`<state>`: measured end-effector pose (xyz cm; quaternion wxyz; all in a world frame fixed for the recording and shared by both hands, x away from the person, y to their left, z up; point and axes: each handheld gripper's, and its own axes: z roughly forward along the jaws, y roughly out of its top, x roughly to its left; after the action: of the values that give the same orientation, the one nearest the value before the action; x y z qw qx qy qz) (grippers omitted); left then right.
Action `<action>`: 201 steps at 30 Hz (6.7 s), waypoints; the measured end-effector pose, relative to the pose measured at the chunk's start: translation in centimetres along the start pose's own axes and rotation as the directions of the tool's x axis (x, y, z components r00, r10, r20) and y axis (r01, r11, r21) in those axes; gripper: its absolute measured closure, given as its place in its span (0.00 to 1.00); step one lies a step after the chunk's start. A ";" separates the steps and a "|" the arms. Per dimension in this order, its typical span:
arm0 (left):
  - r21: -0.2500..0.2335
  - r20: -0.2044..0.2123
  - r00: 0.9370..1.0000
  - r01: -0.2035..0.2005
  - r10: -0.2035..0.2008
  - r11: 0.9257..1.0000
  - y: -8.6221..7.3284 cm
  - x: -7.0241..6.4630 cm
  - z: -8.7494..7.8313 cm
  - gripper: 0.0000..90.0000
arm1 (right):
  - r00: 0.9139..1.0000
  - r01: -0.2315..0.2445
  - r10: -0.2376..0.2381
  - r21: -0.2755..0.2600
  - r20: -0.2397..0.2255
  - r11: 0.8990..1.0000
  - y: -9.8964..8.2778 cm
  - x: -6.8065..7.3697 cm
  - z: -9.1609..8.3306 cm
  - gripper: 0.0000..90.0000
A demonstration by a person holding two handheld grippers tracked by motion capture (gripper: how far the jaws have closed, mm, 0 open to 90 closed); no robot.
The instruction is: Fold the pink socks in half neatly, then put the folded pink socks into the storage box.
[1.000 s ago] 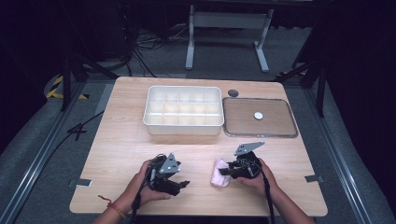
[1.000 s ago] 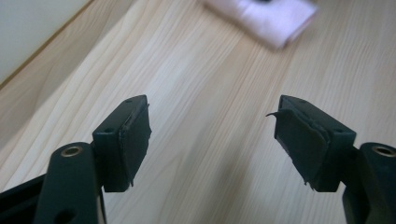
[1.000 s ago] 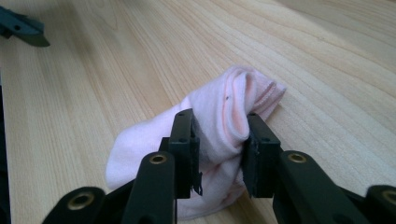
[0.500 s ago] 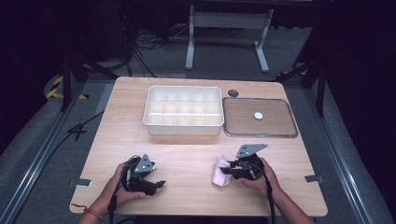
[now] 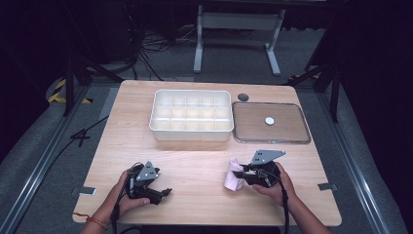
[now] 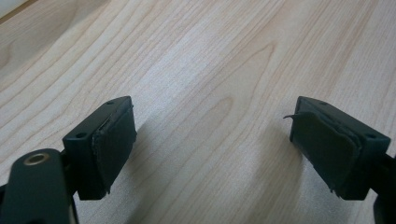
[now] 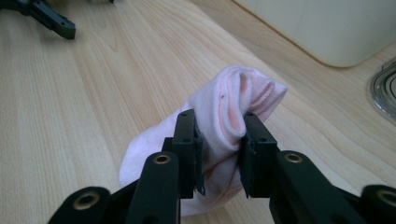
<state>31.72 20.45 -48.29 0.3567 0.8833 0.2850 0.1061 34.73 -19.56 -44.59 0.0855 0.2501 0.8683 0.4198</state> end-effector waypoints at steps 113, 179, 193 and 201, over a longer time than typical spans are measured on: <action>0.000 -0.001 1.000 0.002 -0.002 1.000 0.2 0.3 0.2 0.15 | 0.943 0.164 -0.130 -0.089 0.305 0.982 11.1 -6.3 -1.8 0.79; 0.001 -0.006 1.000 0.002 -0.002 1.000 0.2 0.3 0.2 0.15 | 0.898 0.246 -0.314 0.238 0.310 0.939 13.9 -8.4 7.2 0.79; 0.002 -0.006 1.000 0.002 -0.002 1.000 0.2 0.3 0.2 0.15 | 0.914 0.232 -0.310 0.290 0.260 0.928 12.9 -8.5 8.8 0.79; 0.004 -0.002 1.000 0.003 -0.003 1.000 0.2 0.3 0.2 0.15 | 0.939 0.209 -0.282 0.323 0.196 0.923 13.0 -9.1 9.0 0.79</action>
<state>32.14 20.44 -48.28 0.3550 0.8835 0.2868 0.1059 50.51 -11.17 -40.79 0.2029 0.1972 0.9294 0.2370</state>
